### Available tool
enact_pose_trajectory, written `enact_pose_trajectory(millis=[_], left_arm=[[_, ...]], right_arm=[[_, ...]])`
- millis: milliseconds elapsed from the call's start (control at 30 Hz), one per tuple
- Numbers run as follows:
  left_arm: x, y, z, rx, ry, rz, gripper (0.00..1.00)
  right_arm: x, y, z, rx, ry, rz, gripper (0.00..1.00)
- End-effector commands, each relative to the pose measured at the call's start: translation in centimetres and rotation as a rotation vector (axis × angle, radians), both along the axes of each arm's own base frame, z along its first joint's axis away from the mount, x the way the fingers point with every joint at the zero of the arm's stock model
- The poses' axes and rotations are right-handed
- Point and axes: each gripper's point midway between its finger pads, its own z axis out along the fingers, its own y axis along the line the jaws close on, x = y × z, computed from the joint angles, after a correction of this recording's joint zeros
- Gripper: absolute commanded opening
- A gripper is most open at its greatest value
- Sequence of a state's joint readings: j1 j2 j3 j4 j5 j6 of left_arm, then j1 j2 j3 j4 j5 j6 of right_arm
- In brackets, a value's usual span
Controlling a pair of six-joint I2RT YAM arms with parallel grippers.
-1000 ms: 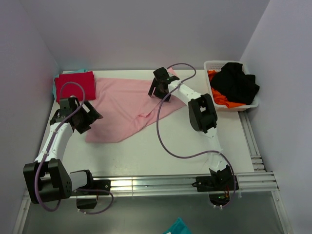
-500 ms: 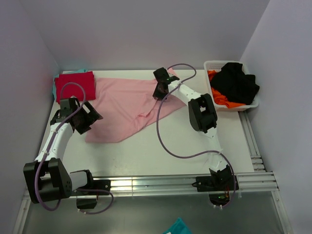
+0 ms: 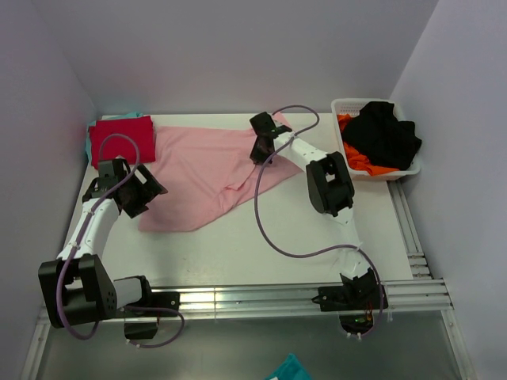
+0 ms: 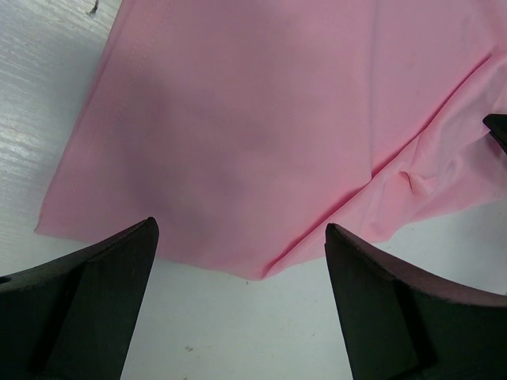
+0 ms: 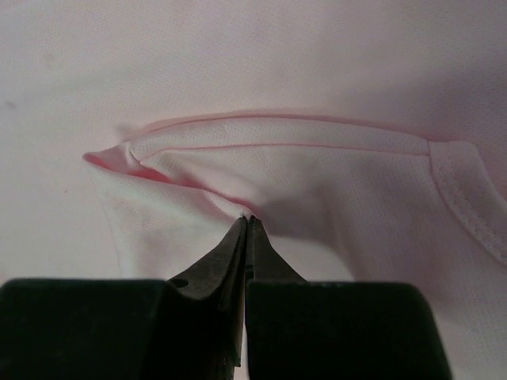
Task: Fold and stack the t-shirts
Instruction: Flatten out the tshirt
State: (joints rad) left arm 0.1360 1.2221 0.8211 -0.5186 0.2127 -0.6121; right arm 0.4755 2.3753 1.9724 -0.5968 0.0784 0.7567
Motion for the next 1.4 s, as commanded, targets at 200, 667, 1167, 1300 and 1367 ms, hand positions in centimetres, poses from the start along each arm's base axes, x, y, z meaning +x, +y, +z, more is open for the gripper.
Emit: enact_pose_trajectory(millis=[200,667,1167,1300,1367], left_arm=[[0.8,0.0,0.7,0.01,-0.061,-0.021,0.93],[0.3,-0.5,4.9,-0.023,-0.165,0.005,0.93],[-2.0,-0.6,5.6,-0.032,-0.17,0.048,0.93],[-2.0,-0.8,5.9,-0.049,-0.167,0.055,0.93],[-2.3,-0.8,5.8,-0.047,-0.153,0.059,0.93]], right_arm=[[-2.7,-2.3,12.0,-0.007,-0.135,0.011,0.0],[-23.7,-10.5,12.2,0.062,0.013,-0.039,0.0],[-35.8,-15.8,6.5,0.08,0.161,-0.172,0.0],[-37.0,-16.2,6.2,0.097,0.179,-0.193,0.01],[-37.5,-16.8,6.0,0.076,0.192,-0.21,0.5]])
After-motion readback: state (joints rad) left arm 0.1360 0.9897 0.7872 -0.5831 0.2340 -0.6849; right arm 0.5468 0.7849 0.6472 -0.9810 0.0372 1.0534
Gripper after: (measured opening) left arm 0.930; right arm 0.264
